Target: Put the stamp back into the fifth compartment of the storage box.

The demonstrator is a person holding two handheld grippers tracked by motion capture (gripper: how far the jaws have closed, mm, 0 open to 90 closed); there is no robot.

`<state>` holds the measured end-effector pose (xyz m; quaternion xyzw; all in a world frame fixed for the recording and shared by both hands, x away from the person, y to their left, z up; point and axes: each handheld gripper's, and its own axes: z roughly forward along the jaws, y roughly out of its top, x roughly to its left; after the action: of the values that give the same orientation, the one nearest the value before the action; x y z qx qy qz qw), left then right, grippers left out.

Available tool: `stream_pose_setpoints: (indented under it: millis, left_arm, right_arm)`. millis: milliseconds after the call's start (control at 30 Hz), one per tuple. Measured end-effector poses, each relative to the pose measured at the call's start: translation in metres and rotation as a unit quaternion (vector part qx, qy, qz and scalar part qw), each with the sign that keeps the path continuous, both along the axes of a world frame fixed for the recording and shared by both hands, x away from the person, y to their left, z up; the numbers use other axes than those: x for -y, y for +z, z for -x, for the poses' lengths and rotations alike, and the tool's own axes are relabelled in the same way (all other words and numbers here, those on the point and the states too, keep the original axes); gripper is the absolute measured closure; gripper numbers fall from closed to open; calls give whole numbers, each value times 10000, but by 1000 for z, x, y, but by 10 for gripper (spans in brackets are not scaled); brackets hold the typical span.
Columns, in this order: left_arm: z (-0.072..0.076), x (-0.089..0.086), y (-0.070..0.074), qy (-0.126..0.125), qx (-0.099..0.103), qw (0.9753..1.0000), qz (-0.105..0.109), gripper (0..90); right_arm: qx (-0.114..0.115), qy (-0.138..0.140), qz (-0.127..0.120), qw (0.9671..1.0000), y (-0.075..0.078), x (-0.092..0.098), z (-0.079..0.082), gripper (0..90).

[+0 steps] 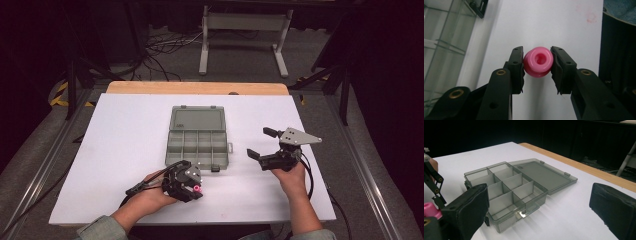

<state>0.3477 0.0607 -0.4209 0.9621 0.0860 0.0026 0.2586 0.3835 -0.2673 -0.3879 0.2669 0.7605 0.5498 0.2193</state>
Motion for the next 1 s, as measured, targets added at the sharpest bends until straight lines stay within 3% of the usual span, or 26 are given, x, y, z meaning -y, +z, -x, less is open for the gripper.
stream_pose_setpoints:
  millis: [267,1000]
  left_arm:
    - [-1,-8,15,50,122,9999,-17,648]
    - [-11,-30,44,333,239,9989,215,647]
  right_arm:
    - [-11,0,9,10000,-1,0,0,33]
    - [-13,1,25,10000,-2,0,-1,33]
